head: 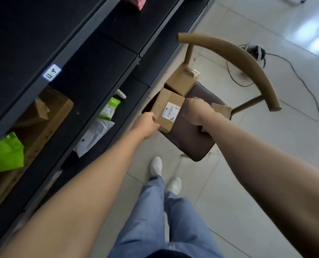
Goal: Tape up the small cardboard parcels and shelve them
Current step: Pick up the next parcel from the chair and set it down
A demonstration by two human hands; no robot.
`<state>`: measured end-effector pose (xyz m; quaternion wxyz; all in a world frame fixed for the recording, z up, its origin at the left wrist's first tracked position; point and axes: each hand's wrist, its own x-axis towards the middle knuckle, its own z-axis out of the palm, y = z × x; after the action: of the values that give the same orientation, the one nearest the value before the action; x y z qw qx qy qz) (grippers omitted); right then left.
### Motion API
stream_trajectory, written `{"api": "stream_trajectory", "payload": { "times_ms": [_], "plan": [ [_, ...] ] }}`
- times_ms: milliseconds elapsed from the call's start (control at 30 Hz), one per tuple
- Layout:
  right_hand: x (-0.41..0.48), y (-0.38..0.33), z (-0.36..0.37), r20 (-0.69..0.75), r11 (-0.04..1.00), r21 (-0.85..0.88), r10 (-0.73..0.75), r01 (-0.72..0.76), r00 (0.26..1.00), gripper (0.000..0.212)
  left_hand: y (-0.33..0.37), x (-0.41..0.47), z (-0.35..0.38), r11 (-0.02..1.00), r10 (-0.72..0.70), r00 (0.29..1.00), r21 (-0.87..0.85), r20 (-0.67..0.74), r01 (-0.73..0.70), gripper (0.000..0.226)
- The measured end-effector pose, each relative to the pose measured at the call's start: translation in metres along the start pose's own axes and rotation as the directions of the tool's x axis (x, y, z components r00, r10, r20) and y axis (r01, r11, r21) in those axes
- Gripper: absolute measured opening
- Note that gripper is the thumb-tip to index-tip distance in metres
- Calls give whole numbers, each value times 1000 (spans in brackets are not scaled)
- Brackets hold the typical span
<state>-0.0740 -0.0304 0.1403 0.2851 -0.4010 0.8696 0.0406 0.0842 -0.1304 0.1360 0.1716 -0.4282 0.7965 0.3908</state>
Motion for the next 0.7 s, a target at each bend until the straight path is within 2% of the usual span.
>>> {"api": "stream_trajectory", "payload": {
  "times_ms": [133, 200, 267, 333, 400, 500, 567, 700],
  "plan": [
    [60, 0, 23, 36, 997, 82, -6, 3, 999, 47, -17, 48, 26, 975, -180, 984, -137, -1, 178, 27],
    [85, 1, 37, 47, 993, 119, -1, -4, 999, 48, -27, 72, 37, 898, -309, 951, -324, 20, 299, 33],
    [105, 3, 51, 57, 987, 158, 12, -21, 998, 49, -35, 92, 47, 713, -439, 891, -558, 116, 424, 39],
    [120, 6, 64, 53, 981, 191, 32, -42, 998, 51, -40, 108, 54, 486, -490, 835, -716, 252, 501, 44],
    [131, 8, 73, 59, 977, 205, 45, -57, 997, 52, -44, 122, 59, 280, -488, 791, -791, 371, 544, 47],
    [143, 11, 83, 79, 972, 224, 60, -76, 995, 45, -47, 142, 65, 39, -455, 743, -823, 491, 567, 46],
    [148, 12, 88, 72, 968, 237, 67, -82, 995, 42, -48, 153, 68, -31, -449, 727, -822, 520, 568, 45],
    [158, 12, 92, 12, 962, 257, 90, -90, 996, 47, -54, 165, 71, -77, -451, 700, -806, 553, 587, 41]
  ]
}}
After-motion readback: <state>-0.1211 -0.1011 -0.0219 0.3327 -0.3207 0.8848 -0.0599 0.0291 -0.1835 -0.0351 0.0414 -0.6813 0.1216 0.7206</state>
